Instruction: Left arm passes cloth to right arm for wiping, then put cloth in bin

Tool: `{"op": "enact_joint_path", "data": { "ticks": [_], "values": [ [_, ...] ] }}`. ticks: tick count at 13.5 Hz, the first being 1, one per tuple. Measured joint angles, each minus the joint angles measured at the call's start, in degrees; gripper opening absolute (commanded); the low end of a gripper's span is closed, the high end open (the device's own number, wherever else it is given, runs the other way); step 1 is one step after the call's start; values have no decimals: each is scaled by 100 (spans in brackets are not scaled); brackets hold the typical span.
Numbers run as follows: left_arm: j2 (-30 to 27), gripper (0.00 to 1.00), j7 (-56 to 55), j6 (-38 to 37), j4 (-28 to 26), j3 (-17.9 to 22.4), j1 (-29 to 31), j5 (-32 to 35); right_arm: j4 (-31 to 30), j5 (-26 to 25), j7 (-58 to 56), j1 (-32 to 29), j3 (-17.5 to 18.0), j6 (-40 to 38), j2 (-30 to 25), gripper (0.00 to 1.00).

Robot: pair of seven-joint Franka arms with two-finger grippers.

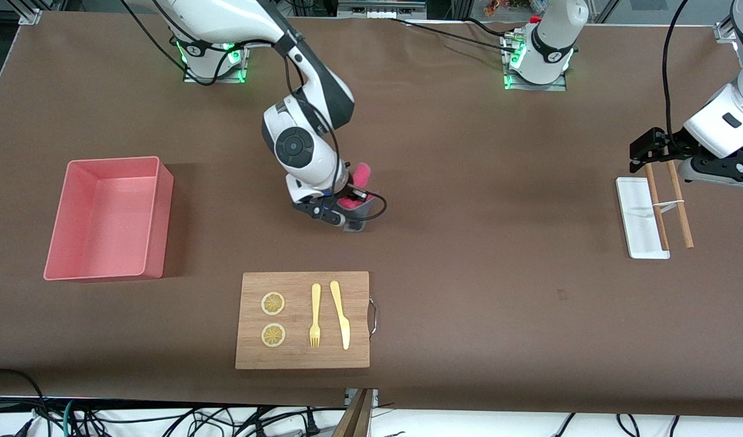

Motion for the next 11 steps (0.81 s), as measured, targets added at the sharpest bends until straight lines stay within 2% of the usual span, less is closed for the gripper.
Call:
{"op": "enact_joint_path", "data": {
  "ticks": [2,4,7,11],
  "values": [
    [131,100,3,-2,159,-6,-7,-28,316,158,65,-78,-34,-500,-3,0],
    [373,100,3,-150,331,-37,-45,-66,324,168,-175,-328,-66,-835,7,0],
    [552,100,2,-383,465,-161,-71,-68,17,179,-1034,-858,-83,-1052,89,0],
    [521,100,-1,-684,642,-323,-110,-68,-475,183,-2402,-1494,-96,-1054,155,0]
  ]
}}
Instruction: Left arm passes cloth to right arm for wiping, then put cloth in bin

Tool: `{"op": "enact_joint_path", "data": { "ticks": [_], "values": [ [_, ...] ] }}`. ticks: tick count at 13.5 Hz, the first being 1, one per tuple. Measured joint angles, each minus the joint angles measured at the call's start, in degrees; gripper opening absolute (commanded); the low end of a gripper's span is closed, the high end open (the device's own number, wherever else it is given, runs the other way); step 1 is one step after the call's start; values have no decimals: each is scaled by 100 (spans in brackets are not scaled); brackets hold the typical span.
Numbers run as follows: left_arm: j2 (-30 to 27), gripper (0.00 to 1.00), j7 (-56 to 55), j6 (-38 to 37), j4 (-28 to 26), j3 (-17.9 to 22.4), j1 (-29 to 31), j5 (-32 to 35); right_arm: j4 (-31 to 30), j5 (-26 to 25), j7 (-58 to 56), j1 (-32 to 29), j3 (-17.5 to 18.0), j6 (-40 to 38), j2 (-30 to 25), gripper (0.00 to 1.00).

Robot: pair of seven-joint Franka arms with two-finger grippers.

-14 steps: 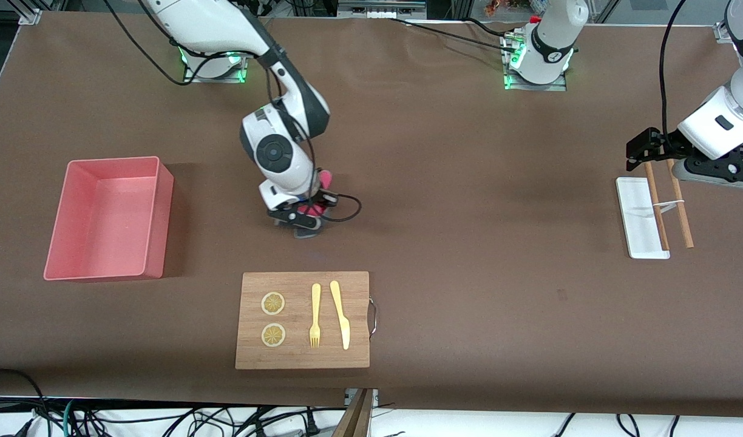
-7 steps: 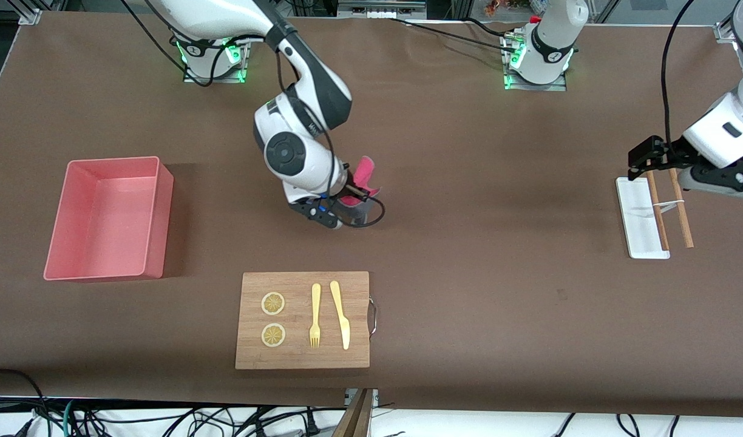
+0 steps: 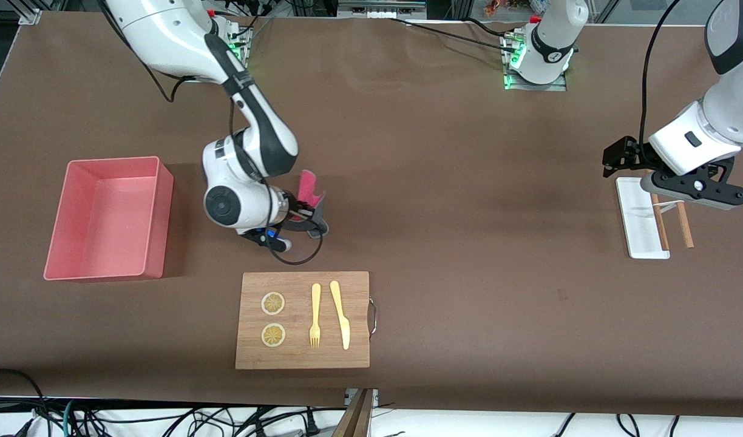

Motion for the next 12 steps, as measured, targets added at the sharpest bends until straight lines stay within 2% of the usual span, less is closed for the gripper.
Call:
{"op": "enact_joint_path", "data": {
  "ticks": [5,8,12],
  "values": [
    [-79,100,0,-388,261,-32,-41,0,-375,-108,-2781,-1374,-58,-64,-17,0],
    [-79,100,3,-409,278,-20,2,0,-466,-647,-4191,-2299,-63,-111,-21,0],
    [-79,100,3,-417,288,-25,4,0,-447,-1214,-4771,-2596,-58,-219,-214,0]
  ]
}}
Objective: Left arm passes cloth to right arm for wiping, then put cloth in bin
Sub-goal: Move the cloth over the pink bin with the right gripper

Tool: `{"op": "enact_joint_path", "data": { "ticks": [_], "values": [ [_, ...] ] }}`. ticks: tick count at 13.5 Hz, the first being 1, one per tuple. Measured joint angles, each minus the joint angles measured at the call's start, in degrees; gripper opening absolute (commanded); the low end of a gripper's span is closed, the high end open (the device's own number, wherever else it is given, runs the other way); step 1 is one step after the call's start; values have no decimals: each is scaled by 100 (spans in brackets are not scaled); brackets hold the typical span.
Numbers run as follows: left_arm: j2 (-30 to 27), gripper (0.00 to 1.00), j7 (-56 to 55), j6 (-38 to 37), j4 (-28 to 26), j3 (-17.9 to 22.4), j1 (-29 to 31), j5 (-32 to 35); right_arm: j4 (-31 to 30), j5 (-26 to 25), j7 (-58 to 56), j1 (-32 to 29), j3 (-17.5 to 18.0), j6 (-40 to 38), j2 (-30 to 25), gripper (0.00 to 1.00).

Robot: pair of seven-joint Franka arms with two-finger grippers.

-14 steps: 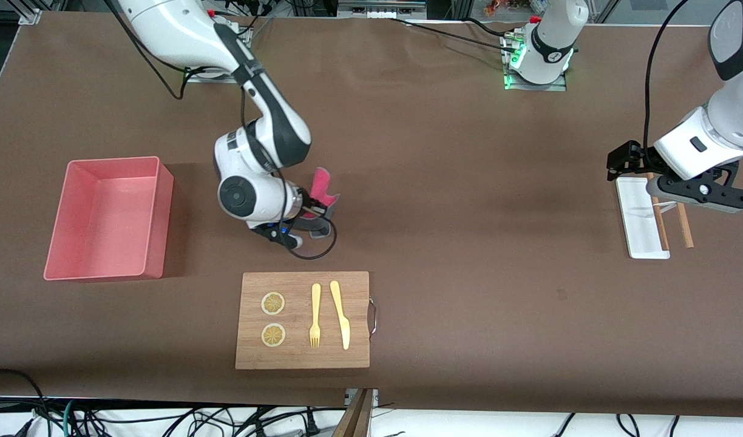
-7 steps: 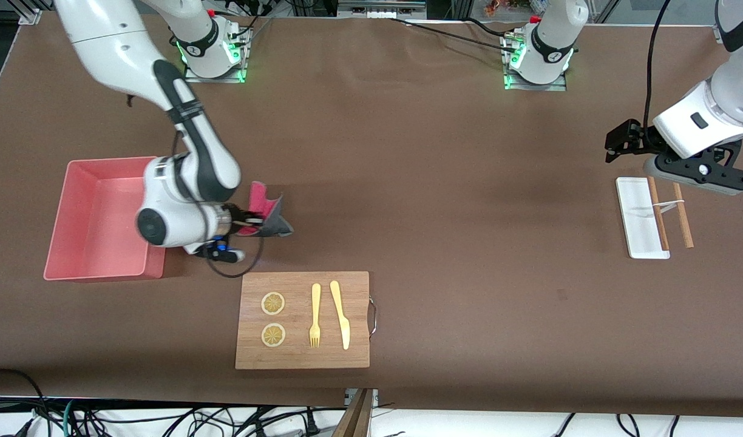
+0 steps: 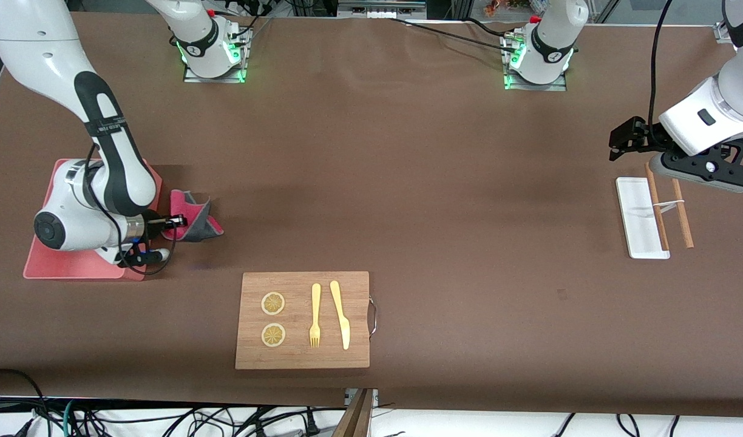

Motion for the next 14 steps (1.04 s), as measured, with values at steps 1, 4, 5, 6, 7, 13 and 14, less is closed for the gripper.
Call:
{"op": "enact_joint_path", "data": {
  "ticks": [1,4,5,6,7,13,14],
  "values": [
    [0,100,0,-4,1,-1,0,0,55,-126,0,2,13,-149,-120,0],
    [-1,100,0,-49,19,-4,0,0,388,-272,0,9,33,-872,-489,0],
    [-1,100,-1,-57,26,-5,0,0,503,-338,0,9,33,-1102,-592,0],
    [-1,100,-1,-62,29,-5,0,0,587,-437,0,9,33,-1292,-691,0],
    [-1,100,-1,-63,31,-5,0,0,638,-554,0,4,32,-1434,-807,0],
    [-1,100,-1,-82,37,-17,-1,0,540,-1029,-3,-461,-10,-1924,-1647,0],
    [-1,100,-1,-85,38,-22,-1,0,470,-1063,-29,-533,-67,-1926,-1737,0]
  ]
}}
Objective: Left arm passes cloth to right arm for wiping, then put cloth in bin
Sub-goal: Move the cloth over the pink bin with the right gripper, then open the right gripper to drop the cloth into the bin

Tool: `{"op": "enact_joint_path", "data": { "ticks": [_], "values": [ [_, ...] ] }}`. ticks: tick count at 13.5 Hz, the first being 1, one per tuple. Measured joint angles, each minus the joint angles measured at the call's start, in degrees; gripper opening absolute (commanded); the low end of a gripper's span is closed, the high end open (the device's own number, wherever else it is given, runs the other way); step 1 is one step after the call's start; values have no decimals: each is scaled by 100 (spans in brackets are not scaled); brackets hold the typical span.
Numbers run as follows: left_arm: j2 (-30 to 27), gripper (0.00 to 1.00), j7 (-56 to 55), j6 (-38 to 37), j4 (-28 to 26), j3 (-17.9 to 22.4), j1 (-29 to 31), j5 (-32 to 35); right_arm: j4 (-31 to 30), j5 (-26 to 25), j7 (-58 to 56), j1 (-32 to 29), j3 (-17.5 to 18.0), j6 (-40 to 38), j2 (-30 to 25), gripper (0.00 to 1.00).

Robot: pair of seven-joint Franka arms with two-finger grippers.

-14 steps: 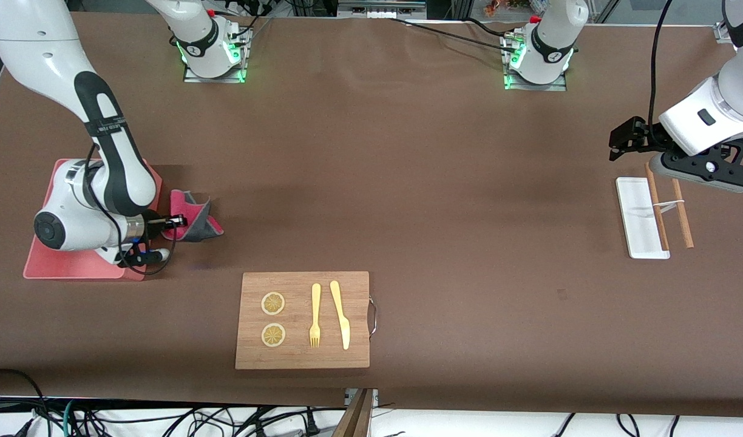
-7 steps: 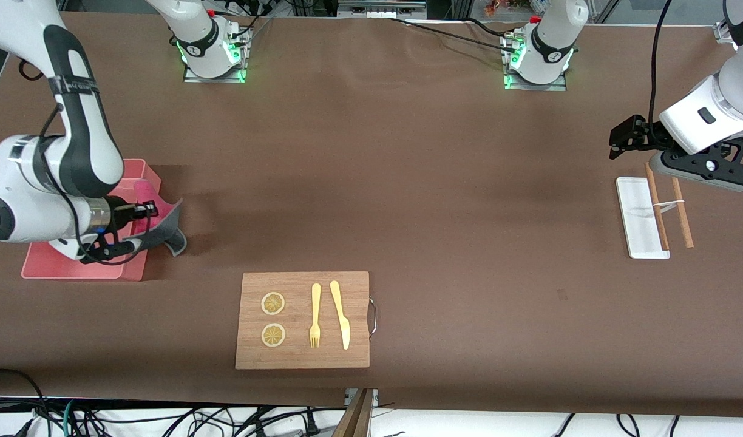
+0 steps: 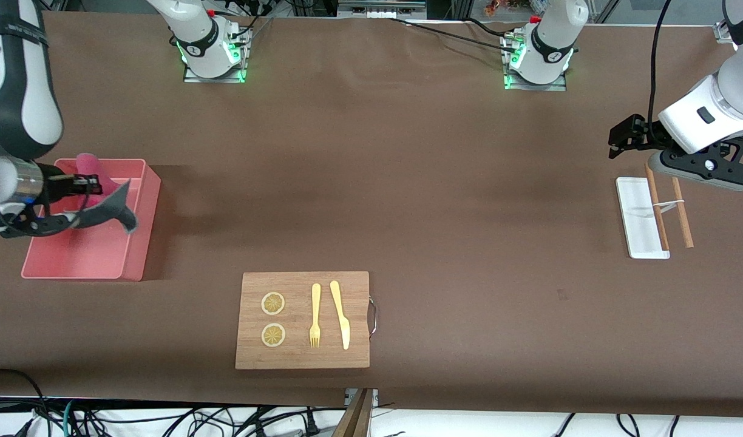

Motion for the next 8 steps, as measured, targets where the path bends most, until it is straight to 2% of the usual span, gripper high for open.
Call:
{"op": "enact_joint_path", "data": {
  "ticks": [1,2,3,4,5,6,8],
  "values": [
    [0,100,0,-2,0,-4,0,0,-76,-56,-87,-39,-85,1,-60,0],
    [0,100,0,-4,0,-6,0,0,-162,-128,-177,-68,-155,20,-75,7],
    [0,100,0,-6,1,-6,0,0,-279,-181,-214,-81,-223,108,-64,22],
    [0,100,0,-9,1,-6,0,0,-418,-197,-227,-88,-263,264,-47,47],
    [0,100,0,-13,1,-6,0,0,-567,-202,-229,-88,-282,460,-30,82],
    [0,100,0,-15,2,-6,0,0,-680,-203,-229,-88,-297,609,-15,100],
    [0,100,0,-21,2,-6,0,0,-752,-203,-229,-88,-324,726,-10,100]
  ]
}}
